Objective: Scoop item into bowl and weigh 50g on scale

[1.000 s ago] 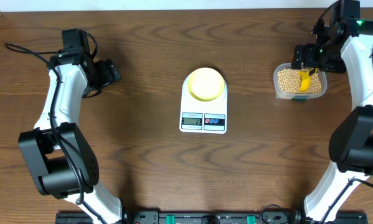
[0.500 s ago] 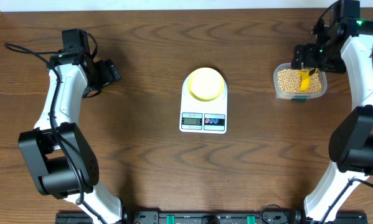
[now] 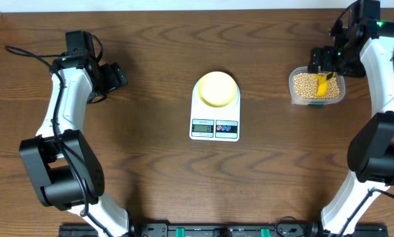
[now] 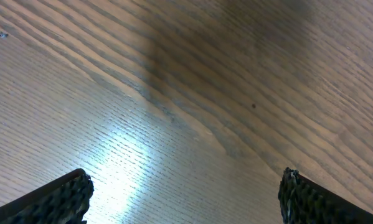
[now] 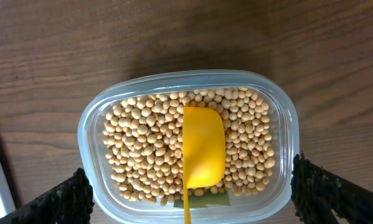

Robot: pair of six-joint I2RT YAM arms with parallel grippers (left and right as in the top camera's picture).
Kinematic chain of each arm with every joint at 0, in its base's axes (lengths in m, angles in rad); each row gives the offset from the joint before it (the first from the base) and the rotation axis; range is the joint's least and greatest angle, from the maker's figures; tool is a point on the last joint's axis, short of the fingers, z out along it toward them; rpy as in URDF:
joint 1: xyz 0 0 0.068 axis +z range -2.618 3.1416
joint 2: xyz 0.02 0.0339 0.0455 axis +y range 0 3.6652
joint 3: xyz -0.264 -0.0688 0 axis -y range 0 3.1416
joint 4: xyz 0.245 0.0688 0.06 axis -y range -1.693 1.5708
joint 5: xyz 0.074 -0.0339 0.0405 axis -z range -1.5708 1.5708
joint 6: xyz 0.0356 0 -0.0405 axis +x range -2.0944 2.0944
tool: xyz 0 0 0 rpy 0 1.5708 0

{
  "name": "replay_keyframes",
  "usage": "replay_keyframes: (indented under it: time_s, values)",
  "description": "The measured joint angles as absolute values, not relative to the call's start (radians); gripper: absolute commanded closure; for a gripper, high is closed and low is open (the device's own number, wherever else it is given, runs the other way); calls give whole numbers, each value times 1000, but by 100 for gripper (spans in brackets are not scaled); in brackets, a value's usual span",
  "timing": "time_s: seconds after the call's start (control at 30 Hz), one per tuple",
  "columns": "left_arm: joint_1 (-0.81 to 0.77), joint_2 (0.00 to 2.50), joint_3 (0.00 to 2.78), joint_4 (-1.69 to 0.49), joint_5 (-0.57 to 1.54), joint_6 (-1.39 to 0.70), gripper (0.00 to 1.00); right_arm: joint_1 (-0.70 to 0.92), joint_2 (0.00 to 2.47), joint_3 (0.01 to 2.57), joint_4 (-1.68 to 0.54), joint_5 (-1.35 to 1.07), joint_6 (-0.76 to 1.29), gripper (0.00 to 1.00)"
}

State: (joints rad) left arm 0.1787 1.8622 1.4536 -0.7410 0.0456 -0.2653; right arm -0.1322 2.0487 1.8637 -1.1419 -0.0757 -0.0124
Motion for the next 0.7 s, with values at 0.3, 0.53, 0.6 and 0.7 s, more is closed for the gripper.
replay_keyframes:
  time_s: [0.3, 0.53, 0.6, 0.7]
  values:
    - [180, 1862, 1454, -727, 179, -172, 2, -132, 2049, 1864, -1142, -76, -12, 1]
    - [168, 1726, 1453, -903, 334, 47, 2, -132, 2049, 1864, -1142, -76, -12, 1]
    - [155, 1616, 1453, -909, 349, 105, 2, -132, 2049, 1864, -1142, -76, -12, 1]
    - [119, 1446, 1456, -916, 366, 196, 2, -132, 2049, 1863, -1142, -76, -12, 1]
